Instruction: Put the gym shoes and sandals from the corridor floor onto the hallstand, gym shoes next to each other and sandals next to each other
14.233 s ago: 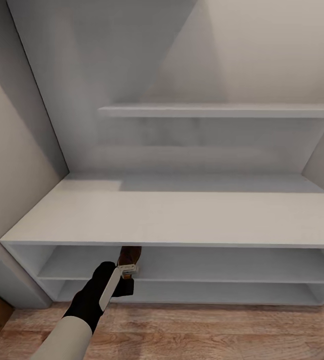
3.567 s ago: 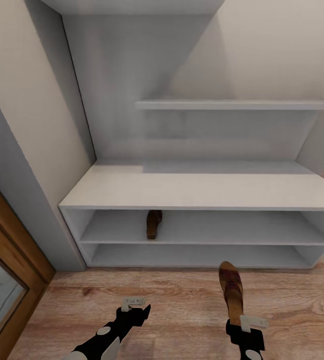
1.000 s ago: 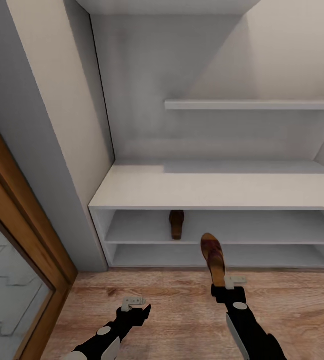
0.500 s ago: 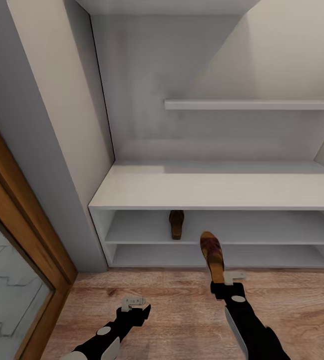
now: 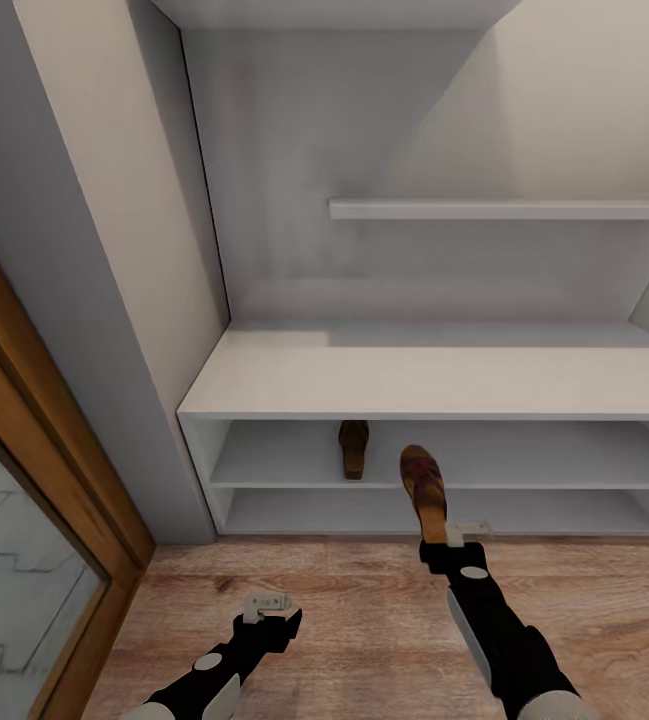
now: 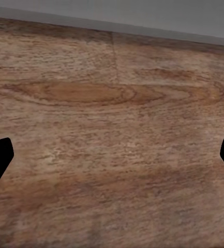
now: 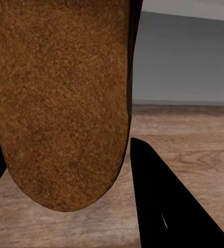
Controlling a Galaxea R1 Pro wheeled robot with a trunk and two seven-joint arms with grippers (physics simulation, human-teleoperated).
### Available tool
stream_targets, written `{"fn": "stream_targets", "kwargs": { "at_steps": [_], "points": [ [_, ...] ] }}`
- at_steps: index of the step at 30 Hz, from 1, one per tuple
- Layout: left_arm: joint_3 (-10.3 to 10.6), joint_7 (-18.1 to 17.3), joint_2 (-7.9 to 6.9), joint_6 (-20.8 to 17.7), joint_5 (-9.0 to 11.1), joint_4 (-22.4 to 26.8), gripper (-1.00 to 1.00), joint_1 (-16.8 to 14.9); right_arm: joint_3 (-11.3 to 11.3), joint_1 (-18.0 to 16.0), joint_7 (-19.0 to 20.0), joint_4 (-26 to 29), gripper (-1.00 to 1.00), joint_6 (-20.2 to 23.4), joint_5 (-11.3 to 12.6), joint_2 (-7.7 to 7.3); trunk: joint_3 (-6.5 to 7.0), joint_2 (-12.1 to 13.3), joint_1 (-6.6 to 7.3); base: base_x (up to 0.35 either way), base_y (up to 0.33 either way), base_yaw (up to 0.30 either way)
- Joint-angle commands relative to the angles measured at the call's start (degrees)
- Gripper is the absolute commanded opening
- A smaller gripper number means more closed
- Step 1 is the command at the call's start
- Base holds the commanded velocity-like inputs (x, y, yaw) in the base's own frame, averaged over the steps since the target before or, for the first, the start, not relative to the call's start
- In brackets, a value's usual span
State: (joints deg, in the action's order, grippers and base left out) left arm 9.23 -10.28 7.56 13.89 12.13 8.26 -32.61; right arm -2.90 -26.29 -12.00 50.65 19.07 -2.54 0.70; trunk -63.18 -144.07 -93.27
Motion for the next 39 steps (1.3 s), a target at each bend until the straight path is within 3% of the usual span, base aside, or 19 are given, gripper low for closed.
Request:
{"fn": "stream_targets", "kwargs": {
  "at_steps": [1, 10, 16, 21, 39],
  "points": [
    [0.0, 0.0, 0.0, 0.0, 0.0, 0.0, 1.0, 0.0, 0.0, -0.05, -0.04, -0.04, -1.0, -0.03, 0.17, 0.0, 0.0, 0.0, 0.0, 0.0, 0.0, 0.0],
    [0.07, 0.0, 0.0, 0.0, 0.0, 0.0, 1.0, 0.0, -0.13, -0.24, 0.03, -0.37, -1.0, -0.03, 0.17, 0.41, 0.0, 0.0, 0.0, 0.022, 0.0, 0.0],
    [0.09, -0.05, 0.0, 0.05, 0.06, 0.0, 1.0, 0.0, -3.14, -0.25, -0.01, -0.39, -1.0, -0.08, 0.22, 1.05, 0.0, 0.0, 0.0, 0.057, 0.0, 0.0],
    [0.09, -0.08, 0.0, 0.02, 0.08, 0.0, 1.0, 0.0, -4.39, -0.25, -0.03, -0.43, -1.0, -0.07, 0.25, 1.16, 0.0, 0.0, 0.0, 0.051, 0.0, 0.0],
    [0.09, -0.09, 0.09, 0.08, 0.09, 0.0, 1.0, 0.0, -4.83, -0.25, 0.03, -2.92, -1.0, -0.08, 0.35, 1.14, 0.0, 0.0, 0.0, 0.109, 0.0, 0.0]
  ]
}}
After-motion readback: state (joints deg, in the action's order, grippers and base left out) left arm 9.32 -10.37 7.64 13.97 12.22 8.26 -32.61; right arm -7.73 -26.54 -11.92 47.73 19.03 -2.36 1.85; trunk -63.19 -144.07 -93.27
